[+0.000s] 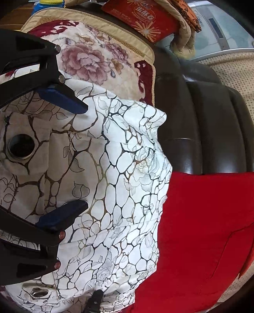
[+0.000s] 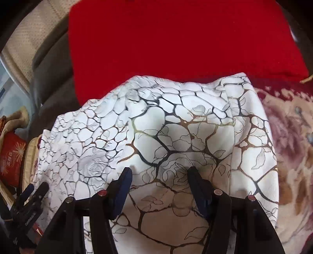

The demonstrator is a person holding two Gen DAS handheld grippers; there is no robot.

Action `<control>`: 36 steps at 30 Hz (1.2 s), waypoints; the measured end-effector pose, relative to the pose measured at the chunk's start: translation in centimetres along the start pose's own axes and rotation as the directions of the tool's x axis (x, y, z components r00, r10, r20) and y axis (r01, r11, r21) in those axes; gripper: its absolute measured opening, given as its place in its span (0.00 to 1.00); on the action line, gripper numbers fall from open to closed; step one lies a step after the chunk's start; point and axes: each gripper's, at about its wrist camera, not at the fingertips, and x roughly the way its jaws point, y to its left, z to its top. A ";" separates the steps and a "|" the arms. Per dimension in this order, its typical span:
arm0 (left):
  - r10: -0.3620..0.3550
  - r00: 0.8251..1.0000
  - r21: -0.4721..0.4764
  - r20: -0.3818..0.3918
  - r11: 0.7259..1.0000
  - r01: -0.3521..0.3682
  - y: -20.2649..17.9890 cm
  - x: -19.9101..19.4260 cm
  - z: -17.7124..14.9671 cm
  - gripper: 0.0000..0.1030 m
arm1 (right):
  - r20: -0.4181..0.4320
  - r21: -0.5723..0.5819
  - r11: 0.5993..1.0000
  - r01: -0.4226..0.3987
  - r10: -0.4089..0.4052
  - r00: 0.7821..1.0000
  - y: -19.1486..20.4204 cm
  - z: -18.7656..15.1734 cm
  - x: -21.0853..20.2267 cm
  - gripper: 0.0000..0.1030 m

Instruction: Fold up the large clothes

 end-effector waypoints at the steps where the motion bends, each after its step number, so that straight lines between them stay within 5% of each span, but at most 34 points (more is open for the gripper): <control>1: -0.001 1.000 0.000 -0.006 1.000 0.001 0.0 0.2 -0.1 0.87 | 0.007 -0.006 1.000 -0.004 0.004 1.000 0.2 0.2 0.0 0.65; 16: 0.064 0.997 0.026 -0.036 0.998 -0.063 -0.5 2.0 -1.2 0.98 | 0.053 -0.050 0.999 0.003 0.000 0.999 0.9 -0.3 -0.3 0.69; 23: 0.052 0.997 0.008 -0.059 0.999 -0.052 0.5 0.6 -0.9 0.98 | 0.186 -0.058 0.998 -0.023 0.034 0.982 0.6 -1.9 -5.3 0.69; 27: 0.074 0.997 -0.003 -0.002 0.997 -0.074 1.3 -1.4 -1.4 0.98 | 0.279 -0.060 0.998 -0.026 0.042 0.959 -0.2 -3.8 -9.3 0.69; 36: 0.123 0.992 -0.065 0.039 0.991 -0.121 3.5 -4.7 -2.7 0.98 | 0.190 0.029 0.993 -0.115 0.107 0.976 -2.8 -6.9 -10.8 0.68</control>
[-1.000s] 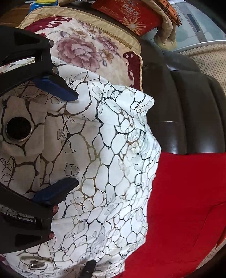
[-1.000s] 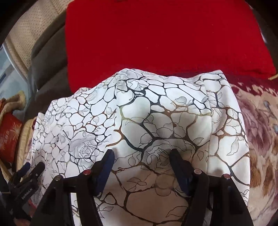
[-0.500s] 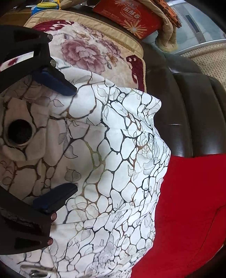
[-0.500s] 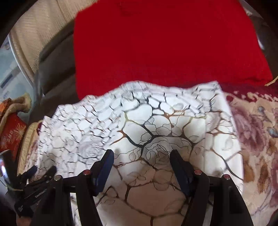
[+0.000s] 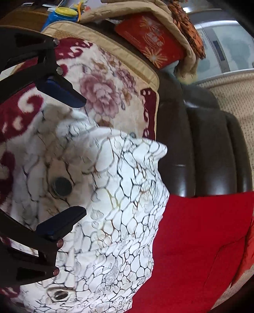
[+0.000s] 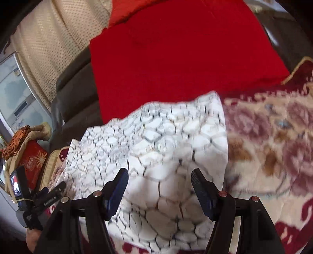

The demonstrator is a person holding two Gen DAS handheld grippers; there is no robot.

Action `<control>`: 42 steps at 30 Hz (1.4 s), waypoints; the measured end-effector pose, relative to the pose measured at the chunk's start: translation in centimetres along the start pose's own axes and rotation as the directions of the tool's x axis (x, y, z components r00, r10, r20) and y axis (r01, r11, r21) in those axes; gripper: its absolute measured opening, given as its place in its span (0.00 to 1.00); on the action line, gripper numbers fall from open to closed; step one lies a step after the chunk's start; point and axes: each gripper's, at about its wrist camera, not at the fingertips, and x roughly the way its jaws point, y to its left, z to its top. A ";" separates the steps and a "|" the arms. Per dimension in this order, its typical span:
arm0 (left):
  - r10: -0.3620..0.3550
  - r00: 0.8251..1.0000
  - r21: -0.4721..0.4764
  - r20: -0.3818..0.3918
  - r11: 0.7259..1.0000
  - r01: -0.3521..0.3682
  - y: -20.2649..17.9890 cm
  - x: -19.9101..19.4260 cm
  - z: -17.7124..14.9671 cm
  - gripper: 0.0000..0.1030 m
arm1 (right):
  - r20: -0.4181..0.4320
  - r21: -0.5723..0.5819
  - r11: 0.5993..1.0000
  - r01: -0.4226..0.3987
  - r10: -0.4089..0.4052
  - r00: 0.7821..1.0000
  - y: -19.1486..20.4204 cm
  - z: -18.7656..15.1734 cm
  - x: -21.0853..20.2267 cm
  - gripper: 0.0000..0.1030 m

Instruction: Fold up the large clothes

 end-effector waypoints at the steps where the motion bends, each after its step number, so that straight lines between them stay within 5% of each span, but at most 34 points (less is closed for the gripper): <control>1: 0.002 1.000 -0.009 -0.001 1.000 -0.002 0.4 -0.3 -0.3 0.98 | -0.050 0.010 1.000 -0.002 0.002 0.999 -0.4 -0.3 0.8 0.69; 3: -0.007 1.000 -0.046 -0.030 0.999 0.006 1.8 -0.3 -1.2 0.98 | -0.110 0.002 1.000 0.021 -0.021 0.994 -0.8 -0.8 2.0 0.69; 7: -0.019 0.995 -0.097 -0.094 0.995 0.010 4.6 1.1 -3.0 0.98 | -0.093 0.043 0.999 -0.026 0.030 0.995 -1.7 -0.7 1.0 0.68; 9: -0.083 0.990 -0.129 -0.117 0.989 0.067 5.4 2.1 -3.3 0.99 | -0.061 0.087 0.995 -0.053 0.059 0.996 -2.6 -0.6 0.1 0.69; 14: -0.079 0.992 -0.091 -0.095 0.993 0.070 5.0 2.3 -3.2 0.99 | 0.062 0.091 0.989 -0.119 0.114 0.992 -3.1 -0.2 -2.4 0.69; 18: -0.086 0.989 -0.083 -0.122 0.994 0.076 4.8 2.9 -3.4 0.99 | -0.124 0.167 0.983 -0.080 0.101 0.987 -4.3 -1.1 1.8 0.68; 24: -0.155 0.980 -0.150 -0.122 0.979 0.136 6.4 2.8 -3.2 0.99 | -0.077 0.202 0.975 -0.089 0.107 0.991 -4.6 -0.4 1.3 0.68; 30: -0.099 0.995 -0.232 -0.033 0.969 0.089 9.0 1.3 -3.0 0.99 | 0.095 0.080 0.987 -0.142 0.134 0.986 -1.9 0.3 -1.3 0.68; 32: -0.085 0.995 -0.221 -0.045 0.973 0.073 9.1 1.6 -3.1 0.99 | 0.065 0.067 0.986 -0.154 0.150 0.987 -0.8 0.2 -0.3 0.68; 35: -0.052 0.996 -0.179 -0.069 0.983 0.039 8.6 2.2 -3.3 0.99 | -0.113 0.147 0.984 -0.102 0.120 0.986 -1.4 -0.6 4.0 0.67; 42: -0.021 0.999 -0.149 -0.043 0.989 0.015 8.4 1.8 -3.2 0.99 | -0.071 0.159 0.981 -0.116 0.129 0.989 -1.3 -0.5 2.9 0.67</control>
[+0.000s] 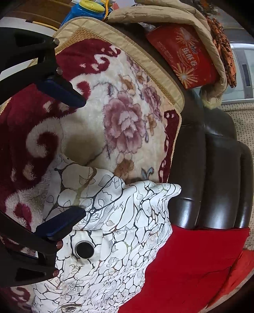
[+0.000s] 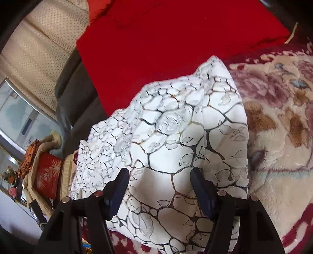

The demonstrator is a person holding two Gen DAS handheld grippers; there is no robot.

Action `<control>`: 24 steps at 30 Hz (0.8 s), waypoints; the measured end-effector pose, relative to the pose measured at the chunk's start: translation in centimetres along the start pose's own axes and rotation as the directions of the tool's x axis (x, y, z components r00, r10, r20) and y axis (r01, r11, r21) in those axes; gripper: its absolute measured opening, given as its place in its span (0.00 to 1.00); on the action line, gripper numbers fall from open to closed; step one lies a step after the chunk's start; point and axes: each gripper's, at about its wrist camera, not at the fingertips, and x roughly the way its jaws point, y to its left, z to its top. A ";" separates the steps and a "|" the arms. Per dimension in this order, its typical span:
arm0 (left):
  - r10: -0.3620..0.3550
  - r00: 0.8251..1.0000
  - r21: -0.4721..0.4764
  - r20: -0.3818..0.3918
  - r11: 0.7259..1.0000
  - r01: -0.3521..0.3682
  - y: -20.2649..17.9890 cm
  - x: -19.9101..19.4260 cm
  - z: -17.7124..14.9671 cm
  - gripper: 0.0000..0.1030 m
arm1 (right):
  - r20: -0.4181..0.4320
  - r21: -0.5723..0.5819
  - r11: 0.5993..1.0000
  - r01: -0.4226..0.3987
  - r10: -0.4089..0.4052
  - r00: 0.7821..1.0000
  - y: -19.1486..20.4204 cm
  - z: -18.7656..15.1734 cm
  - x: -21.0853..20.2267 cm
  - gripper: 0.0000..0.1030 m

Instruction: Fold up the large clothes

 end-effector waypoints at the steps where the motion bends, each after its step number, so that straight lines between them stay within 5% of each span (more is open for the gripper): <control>1: 0.001 1.000 0.002 0.006 1.000 -0.001 -0.1 0.0 0.1 0.99 | 0.017 -0.017 1.000 0.002 -0.002 1.000 0.4 0.1 -0.3 0.67; 8: 0.024 0.999 0.037 0.026 0.999 -0.025 -1.0 0.2 0.5 0.99 | 0.071 -0.052 0.999 0.015 -0.011 0.997 1.3 2.7 0.2 0.67; 13: 0.031 0.999 0.046 0.029 0.998 -0.033 -1.3 0.3 0.6 0.99 | -0.079 -0.012 0.996 0.087 -0.087 0.993 -0.3 3.3 5.0 0.67; 19: 0.035 0.999 0.054 0.033 0.998 -0.037 -1.6 0.2 0.6 0.99 | -0.030 -0.060 0.993 0.100 -0.102 0.994 0.6 3.1 4.0 0.67; 24: 0.042 0.998 0.044 0.038 0.998 -0.043 -1.3 0.1 0.6 0.99 | 0.043 -0.091 0.995 0.041 -0.037 0.998 2.0 2.4 2.0 0.67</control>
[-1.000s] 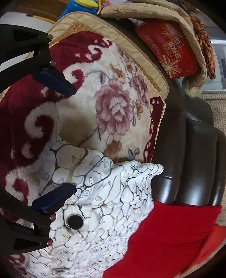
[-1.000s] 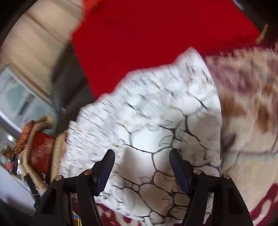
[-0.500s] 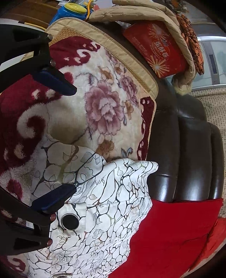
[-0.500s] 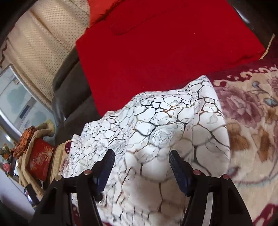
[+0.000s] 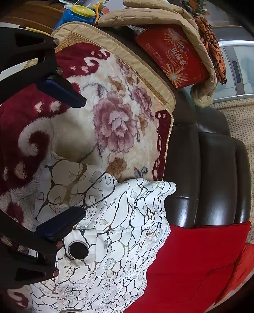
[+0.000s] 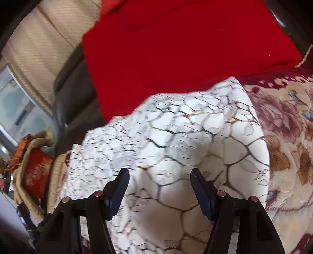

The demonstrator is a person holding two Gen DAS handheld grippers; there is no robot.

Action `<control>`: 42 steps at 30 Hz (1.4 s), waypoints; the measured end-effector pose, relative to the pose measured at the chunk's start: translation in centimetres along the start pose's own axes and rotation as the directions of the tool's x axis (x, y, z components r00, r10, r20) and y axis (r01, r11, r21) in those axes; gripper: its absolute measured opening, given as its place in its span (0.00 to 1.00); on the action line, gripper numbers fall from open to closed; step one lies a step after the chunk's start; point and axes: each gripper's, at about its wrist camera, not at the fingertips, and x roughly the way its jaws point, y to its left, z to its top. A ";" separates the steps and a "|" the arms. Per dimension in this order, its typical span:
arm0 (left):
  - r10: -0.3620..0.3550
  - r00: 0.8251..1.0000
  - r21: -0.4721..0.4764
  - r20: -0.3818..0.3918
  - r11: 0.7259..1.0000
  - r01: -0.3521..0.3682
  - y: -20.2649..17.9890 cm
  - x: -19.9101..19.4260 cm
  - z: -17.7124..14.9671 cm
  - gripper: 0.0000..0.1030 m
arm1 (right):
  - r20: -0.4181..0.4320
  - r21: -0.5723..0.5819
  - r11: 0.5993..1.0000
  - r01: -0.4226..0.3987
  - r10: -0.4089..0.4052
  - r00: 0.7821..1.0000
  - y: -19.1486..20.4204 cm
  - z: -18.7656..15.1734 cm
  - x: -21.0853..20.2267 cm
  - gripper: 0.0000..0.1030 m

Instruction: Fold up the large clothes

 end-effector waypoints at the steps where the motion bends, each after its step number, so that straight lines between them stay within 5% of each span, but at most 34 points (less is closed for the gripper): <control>1: 0.002 1.000 -0.002 0.000 1.000 -0.002 0.1 0.0 0.0 0.99 | 0.012 -0.009 1.000 -0.018 0.018 1.000 0.6 -0.1 -0.1 0.67; 4: 0.007 1.000 0.000 0.001 1.000 -0.007 0.0 0.0 -0.1 0.99 | 0.017 -0.037 0.998 -0.043 0.043 0.999 1.6 -0.4 0.0 0.67; 8: 0.020 1.000 0.007 0.002 1.000 -0.020 -0.1 -0.3 -0.3 0.99 | -0.117 0.039 0.999 -0.007 0.011 0.993 -0.1 -0.7 2.8 0.65; 12: 0.020 1.000 0.002 0.010 1.000 -0.020 0.0 -0.8 -0.5 0.99 | -0.098 0.037 0.999 -0.023 0.026 0.995 0.0 -0.7 2.2 0.65; 17: -0.053 0.998 -0.003 0.024 0.999 0.054 -0.5 -2.4 1.1 0.99 | 0.017 0.031 0.998 -0.059 0.058 0.998 -0.8 -0.6 -1.3 0.65; 22: -0.125 0.992 0.099 0.017 0.988 0.122 -4.0 -2.2 5.5 0.99 | 0.133 0.105 0.991 -0.087 0.073 0.988 -3.4 0.9 -3.9 0.66; 25: -0.158 0.986 0.134 -0.053 0.977 0.164 -6.4 0.2 8.0 0.99 | 0.139 0.147 0.983 -0.106 0.085 0.987 -4.5 1.9 -3.7 0.67; 33: -0.111 0.971 0.214 -0.212 0.964 0.157 -12.1 7.1 10.8 0.99 | 0.085 0.218 0.963 -0.159 0.144 0.986 -6.3 5.2 0.2 0.67; 37: -0.009 0.949 0.297 -0.316 0.949 0.108 -14.2 11.4 9.6 0.99 | -0.095 0.278 0.959 -0.059 0.089 0.992 -8.3 6.2 5.5 0.62; 42: -0.057 0.942 0.216 -0.331 0.967 0.134 -12.8 10.8 9.6 0.99 | -0.081 0.294 0.953 -0.075 0.103 0.991 -8.8 6.6 5.3 0.60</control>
